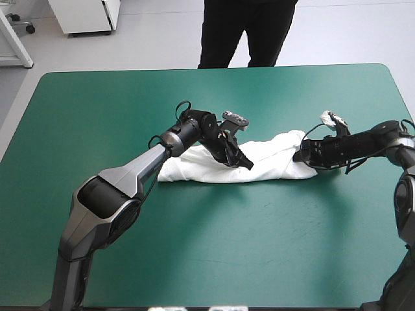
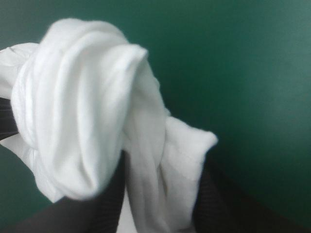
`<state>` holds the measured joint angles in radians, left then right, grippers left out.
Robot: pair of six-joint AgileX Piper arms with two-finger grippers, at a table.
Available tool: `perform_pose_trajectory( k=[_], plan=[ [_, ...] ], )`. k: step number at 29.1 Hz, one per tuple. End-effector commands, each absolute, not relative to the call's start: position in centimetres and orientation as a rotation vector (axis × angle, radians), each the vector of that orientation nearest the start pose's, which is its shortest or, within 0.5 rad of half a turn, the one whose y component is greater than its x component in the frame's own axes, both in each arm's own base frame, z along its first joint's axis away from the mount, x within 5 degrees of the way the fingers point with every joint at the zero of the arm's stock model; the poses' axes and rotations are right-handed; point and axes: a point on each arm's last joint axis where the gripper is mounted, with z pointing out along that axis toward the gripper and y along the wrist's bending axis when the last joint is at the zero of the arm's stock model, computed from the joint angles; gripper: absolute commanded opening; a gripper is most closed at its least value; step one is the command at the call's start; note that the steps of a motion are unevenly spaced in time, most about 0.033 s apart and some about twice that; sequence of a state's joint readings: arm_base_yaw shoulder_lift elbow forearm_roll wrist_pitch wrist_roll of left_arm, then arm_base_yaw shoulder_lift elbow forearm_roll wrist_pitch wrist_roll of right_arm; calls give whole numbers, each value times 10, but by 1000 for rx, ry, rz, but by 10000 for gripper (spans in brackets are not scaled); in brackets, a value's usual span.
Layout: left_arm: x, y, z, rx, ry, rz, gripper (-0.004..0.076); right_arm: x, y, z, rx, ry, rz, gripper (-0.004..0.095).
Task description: Fold the cloth
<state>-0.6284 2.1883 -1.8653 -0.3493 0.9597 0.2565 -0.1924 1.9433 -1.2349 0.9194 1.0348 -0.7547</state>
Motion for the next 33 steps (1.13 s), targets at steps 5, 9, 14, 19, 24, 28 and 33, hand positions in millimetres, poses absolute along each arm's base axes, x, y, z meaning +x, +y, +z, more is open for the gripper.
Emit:
perform_pose_trajectory(
  k=[5, 9, 14, 19, 24, 28, 33],
  plan=[
    [359, -305, 235, 1019, 2615, -586, -9, 367, 8, 183, -141, 2694, 1113, -13],
    [357, -302, 234, 1036, 2649, -562, -9, 370, 9, 214, -190, 2629, 1133, -13],
    [358, -300, 233, 1022, 2668, -528, -9, 372, 10, 267, -246, 2537, 1101, -13],
    [358, -300, 233, 1013, 2668, -534, -9, 370, 11, 312, -257, 2458, 1064, -13],
    [358, -301, 233, 1006, 2661, -539, -9, 365, 13, 336, -286, 2401, 1033, -13],
    [358, -301, 233, 1006, 2661, -541, -9, 362, 14, 341, -290, 2390, 1026, -13],
    [360, -299, 246, 1002, 2616, -512, -9, 362, 14, 340, -294, 2394, 1022, -13]
  ],
)
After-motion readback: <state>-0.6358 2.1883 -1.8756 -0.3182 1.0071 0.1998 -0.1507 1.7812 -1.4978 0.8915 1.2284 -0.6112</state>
